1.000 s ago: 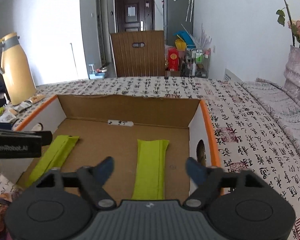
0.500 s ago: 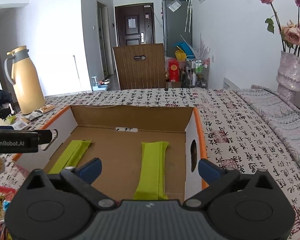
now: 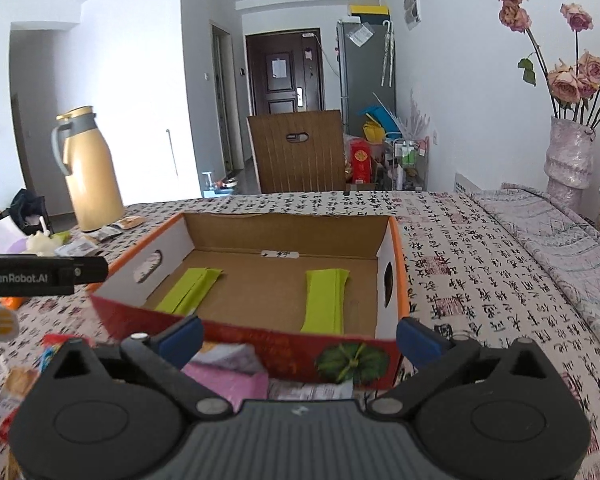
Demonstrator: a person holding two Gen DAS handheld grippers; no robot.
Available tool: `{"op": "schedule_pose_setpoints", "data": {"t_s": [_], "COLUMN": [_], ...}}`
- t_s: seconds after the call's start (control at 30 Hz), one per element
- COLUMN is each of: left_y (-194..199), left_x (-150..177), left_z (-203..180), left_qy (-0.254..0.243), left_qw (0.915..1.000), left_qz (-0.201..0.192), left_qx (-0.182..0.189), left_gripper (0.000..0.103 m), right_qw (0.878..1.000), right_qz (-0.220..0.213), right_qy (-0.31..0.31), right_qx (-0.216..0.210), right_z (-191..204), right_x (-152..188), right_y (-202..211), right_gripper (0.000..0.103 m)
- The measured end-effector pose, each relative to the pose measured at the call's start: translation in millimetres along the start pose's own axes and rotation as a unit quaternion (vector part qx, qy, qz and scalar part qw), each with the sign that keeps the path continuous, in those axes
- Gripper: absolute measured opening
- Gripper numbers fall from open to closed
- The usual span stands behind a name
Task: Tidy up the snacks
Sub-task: 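Move both tools back toward the snack pile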
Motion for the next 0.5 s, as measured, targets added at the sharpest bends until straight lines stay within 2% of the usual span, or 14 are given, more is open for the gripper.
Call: {"op": "schedule_pose_setpoints", "data": {"t_s": [0.3, 0.5], "left_y": [45.8, 64.9], "left_x": [29.0, 56.9], "left_z": [5.4, 16.3], "left_qy": [0.001, 0.015], "left_qw": [0.9995, 0.9993], "left_qz": [-0.014, -0.004], "left_qx": [0.028, 0.034], "left_gripper": [0.103, 0.103], "right_qw": [1.000, 1.000], "right_qz": [0.000, 0.004], "right_qy": [0.019, 0.008], "right_qx": [-0.005, -0.002], "right_z": [16.3, 16.5], "right_x": [33.2, 56.4], "right_y": [37.9, 56.6], "right_gripper": [0.103, 0.103]}}
Point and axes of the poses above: each gripper's, at about its wrist camera, not at the fingertips, and y roughly against the way its jaws point, z to its left, x to its underside, the point moved 7 cm from there along -y, roughly the way its jaws point, and after that the axes turned 11 degrees about y, right-handed, at the moved point
